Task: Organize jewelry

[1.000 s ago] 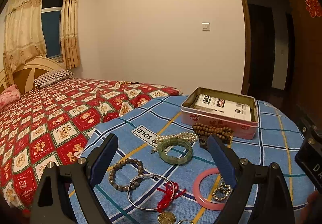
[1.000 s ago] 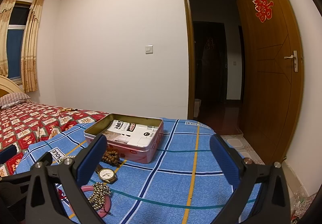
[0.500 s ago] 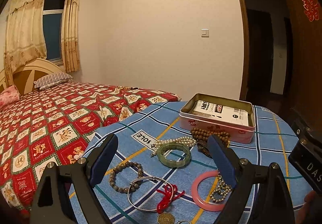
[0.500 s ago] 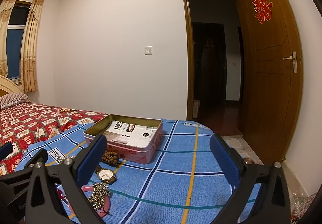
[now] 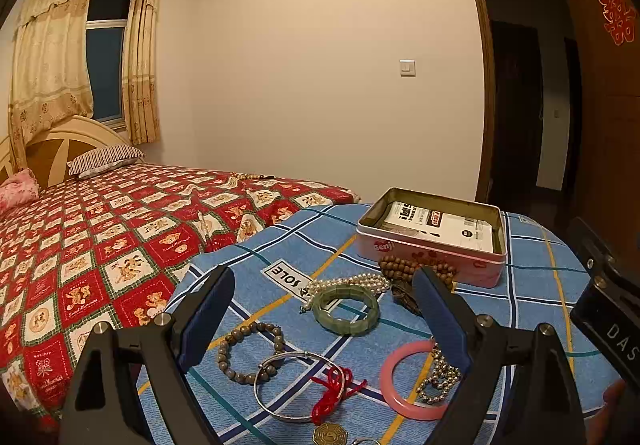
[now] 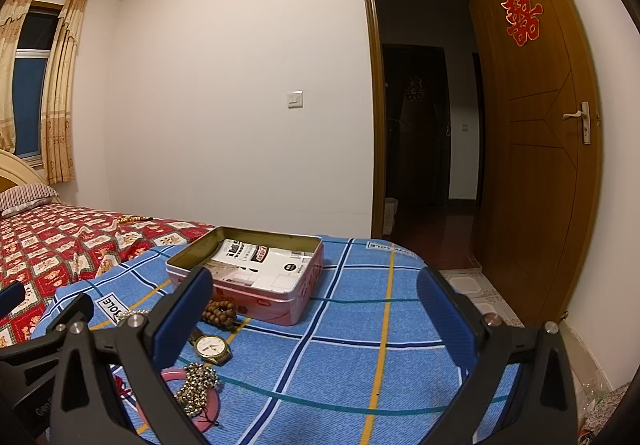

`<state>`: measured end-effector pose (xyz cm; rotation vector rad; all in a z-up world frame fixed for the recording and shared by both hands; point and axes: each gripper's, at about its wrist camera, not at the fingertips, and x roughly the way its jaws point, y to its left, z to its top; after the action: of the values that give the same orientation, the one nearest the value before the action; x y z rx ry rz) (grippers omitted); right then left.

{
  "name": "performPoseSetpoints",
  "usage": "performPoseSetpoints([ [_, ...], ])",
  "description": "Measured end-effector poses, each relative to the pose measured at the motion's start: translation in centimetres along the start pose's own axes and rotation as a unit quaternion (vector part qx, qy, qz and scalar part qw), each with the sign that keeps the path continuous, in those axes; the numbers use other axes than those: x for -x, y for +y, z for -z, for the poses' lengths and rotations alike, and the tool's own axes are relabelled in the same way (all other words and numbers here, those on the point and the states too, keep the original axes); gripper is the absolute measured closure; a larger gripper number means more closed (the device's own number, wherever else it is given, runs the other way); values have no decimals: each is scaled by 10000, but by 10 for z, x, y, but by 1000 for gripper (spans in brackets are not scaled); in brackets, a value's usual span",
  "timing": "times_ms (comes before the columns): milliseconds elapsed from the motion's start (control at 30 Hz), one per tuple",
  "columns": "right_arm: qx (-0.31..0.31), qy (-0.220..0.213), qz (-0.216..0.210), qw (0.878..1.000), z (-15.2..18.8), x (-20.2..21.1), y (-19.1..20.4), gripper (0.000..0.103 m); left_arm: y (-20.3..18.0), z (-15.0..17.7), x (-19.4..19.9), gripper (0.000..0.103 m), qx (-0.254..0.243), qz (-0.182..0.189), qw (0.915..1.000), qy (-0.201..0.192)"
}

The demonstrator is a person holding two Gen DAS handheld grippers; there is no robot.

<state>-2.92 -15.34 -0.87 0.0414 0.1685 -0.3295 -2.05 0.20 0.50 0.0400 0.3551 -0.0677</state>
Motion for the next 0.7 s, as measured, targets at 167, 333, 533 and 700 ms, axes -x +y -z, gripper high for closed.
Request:
performPoseSetpoints([
  [167, 2, 0, 0, 10000, 0, 0, 0, 0, 1, 0, 0, 12, 4, 4, 10000, -3],
  [333, 0, 5, -2, 10000, 0, 0, 1, 0, 3, -1, 2, 12, 75, 75, 9999, -15],
  [533, -59, 173, -110, 9998, 3, -6, 0, 0, 19, -3, 5, 12, 1, 235, 9997, -5],
  [700, -300, 519, -258, 9979, 6, -18, -9, 0, 53, -7, -5, 12, -51, 177, 9997, 169],
])
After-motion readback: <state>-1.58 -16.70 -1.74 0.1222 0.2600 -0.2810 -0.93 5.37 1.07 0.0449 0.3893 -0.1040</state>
